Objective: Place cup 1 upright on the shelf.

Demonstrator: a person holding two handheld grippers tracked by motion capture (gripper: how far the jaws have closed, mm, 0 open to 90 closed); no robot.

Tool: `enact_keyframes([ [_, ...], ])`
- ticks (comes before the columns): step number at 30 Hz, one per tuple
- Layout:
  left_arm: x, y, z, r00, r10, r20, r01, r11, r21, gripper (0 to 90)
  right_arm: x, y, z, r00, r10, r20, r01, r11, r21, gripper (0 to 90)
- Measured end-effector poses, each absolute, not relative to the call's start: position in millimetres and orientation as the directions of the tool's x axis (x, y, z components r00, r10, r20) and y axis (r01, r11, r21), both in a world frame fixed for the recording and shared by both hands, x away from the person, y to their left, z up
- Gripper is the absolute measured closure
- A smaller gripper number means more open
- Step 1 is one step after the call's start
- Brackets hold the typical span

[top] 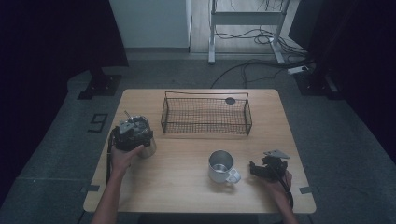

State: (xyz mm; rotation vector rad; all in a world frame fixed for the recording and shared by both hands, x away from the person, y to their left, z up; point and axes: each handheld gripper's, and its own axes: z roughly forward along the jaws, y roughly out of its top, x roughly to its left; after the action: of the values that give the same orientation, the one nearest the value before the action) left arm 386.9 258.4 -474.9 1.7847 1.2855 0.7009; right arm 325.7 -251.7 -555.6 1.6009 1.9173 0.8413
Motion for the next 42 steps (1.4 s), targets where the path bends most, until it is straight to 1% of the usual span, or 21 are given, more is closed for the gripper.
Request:
enact_keyframes([
  [13, 382, 255, -472, 0.339, 0.941, -0.013, 0.505, -0.17, 0.846, 3.9, 326, -252, -556, -0.183, 0.983, 0.011, 0.674, 0.117, 0.73, 7.5],
  [21, 380, 254, -471, 0.346, 0.938, -0.032, 0.508, -0.158, 0.846, 3.9, 326, -252, -556, -0.183, 0.983, 0.011, 0.674, 0.117, 0.73, 7.5],
  [28, 378, 257, -466, 0.344, 0.938, -0.044, 0.505, -0.145, 0.851, 4.0, 326, -252, -556, -0.183, 0.983, 0.011, 0.674, 0.117, 0.73, 7.5],
  [42, 374, 253, -446, 0.358, 0.933, -0.028, 0.48, -0.159, 0.863, 4.0, 326, -252, -556, -0.184, 0.983, 0.011, 0.673, 0.118, 0.73, 7.8],
])
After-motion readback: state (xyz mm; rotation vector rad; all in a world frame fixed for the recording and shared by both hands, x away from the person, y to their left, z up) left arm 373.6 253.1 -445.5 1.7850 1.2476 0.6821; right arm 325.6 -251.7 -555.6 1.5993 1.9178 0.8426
